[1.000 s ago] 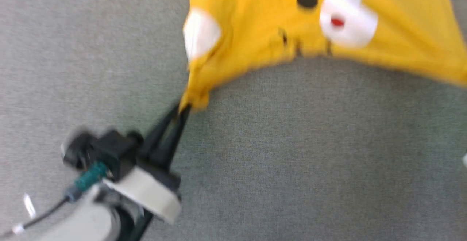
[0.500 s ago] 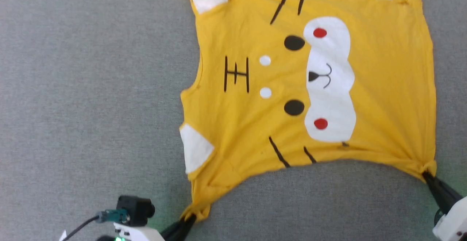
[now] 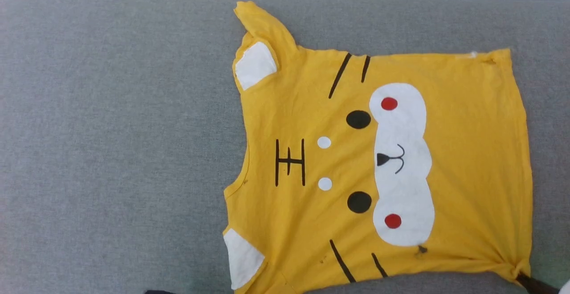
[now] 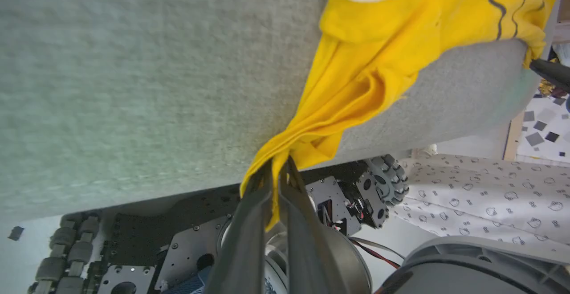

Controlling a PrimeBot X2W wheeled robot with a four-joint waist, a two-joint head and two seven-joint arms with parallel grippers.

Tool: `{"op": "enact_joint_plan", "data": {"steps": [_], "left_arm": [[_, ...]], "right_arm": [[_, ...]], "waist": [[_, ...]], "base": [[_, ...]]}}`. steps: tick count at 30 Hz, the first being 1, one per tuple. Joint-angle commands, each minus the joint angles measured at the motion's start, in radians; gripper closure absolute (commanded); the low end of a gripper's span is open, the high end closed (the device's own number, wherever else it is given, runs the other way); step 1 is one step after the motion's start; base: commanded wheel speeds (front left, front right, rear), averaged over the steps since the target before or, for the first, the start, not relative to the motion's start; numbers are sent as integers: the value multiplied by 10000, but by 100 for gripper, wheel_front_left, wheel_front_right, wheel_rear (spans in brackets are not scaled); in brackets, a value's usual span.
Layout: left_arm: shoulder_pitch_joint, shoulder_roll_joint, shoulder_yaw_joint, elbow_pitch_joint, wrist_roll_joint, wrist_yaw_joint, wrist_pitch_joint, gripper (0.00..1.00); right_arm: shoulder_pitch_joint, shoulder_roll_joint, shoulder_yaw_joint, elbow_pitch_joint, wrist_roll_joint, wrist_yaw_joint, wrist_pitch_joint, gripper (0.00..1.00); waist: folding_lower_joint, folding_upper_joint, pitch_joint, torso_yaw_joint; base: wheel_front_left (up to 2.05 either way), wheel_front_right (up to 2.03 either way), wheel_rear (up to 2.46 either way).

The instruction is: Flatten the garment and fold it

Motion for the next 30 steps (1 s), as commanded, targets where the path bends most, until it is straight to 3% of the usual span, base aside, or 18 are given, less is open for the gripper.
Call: {"op": "enact_joint_plan", "data": {"steps": [1,5,10,14,17,19,22,26,30], "left_arm": [[102,274,164,75,141,-52,-349,100],[-303,813,816,-274,975,17,-1444,100],[-1978,1515,1824,-1032,2720,746,-2295,100],[-4021,2301,2449,-1633,4038,1389,-1460,100],[-5842,2733,2875,-1964,4733,1402,-462,100],[-7195,2945,3078,-2001,5085,1089,333,100],[-9544,2819,3377,-1687,5620,437,1263,100],[-13043,2245,3466,-657,6859,-547,2067,100],[-16593,1332,3381,744,8273,-1555,2055,100]], "right_arm": [[1026,236,225,433,4,-99,658,100],[862,131,-170,-858,86,-99,480,100],[-587,-446,-423,-2642,-95,-99,-6,100],[-2900,-1210,-214,-3593,-227,-99,-140,100],[-5089,-1779,189,-3993,-337,-99,6,100],[-6793,-2068,560,-3918,-384,-99,155,100],[-9572,-2427,1245,-3234,-667,-99,282,100],[-13424,-2101,1905,-1503,-1300,-99,40,100],[-16517,-1726,2405,329,-2276,-99,-726,100]], "waist": [[0,0,-130,5],[0,0,-255,-15],[0,0,-216,-107],[0,0,58,-238],[0,0,510,-314],[0,0,949,-377],[0,0,1867,-483],[0,0,3093,-686],[0,0,4060,-866]], "base": [[0,0,0],[0,0,0],[0,0,0],[0,0,0],[0,0,0],[0,0,0],[0,0,0],[0,0,0],[0,0,0]]}}
